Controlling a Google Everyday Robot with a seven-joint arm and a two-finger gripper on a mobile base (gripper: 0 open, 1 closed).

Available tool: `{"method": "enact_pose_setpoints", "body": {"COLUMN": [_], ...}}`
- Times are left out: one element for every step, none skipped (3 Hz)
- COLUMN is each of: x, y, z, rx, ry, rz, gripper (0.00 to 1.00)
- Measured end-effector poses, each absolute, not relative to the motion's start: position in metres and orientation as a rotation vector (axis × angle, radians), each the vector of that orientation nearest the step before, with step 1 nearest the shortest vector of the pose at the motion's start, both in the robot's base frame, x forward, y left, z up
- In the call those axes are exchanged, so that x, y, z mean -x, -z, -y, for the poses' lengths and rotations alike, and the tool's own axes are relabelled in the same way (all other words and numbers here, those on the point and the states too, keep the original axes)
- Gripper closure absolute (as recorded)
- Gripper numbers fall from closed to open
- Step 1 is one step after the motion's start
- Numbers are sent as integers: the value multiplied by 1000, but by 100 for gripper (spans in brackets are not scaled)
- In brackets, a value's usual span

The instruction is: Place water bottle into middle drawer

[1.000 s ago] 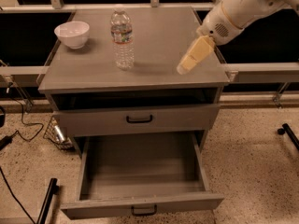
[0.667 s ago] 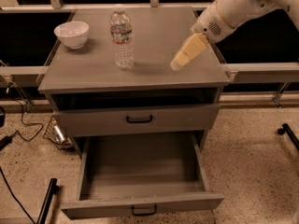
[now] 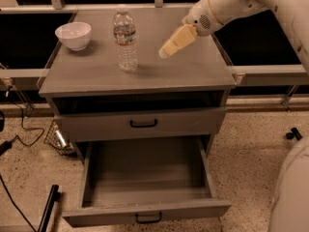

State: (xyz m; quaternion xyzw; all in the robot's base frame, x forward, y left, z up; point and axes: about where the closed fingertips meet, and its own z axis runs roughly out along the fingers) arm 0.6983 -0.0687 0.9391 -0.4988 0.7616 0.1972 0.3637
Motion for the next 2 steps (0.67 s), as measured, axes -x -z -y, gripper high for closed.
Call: {"method": "enact_pose_setpoints", "body": {"x": [-714, -723], "y": [-943, -947], "z": [47, 22], "rx": [1274, 1287], "ry": [-549, -608], "rz": [-1908, -1848], "gripper": [0, 0]}}
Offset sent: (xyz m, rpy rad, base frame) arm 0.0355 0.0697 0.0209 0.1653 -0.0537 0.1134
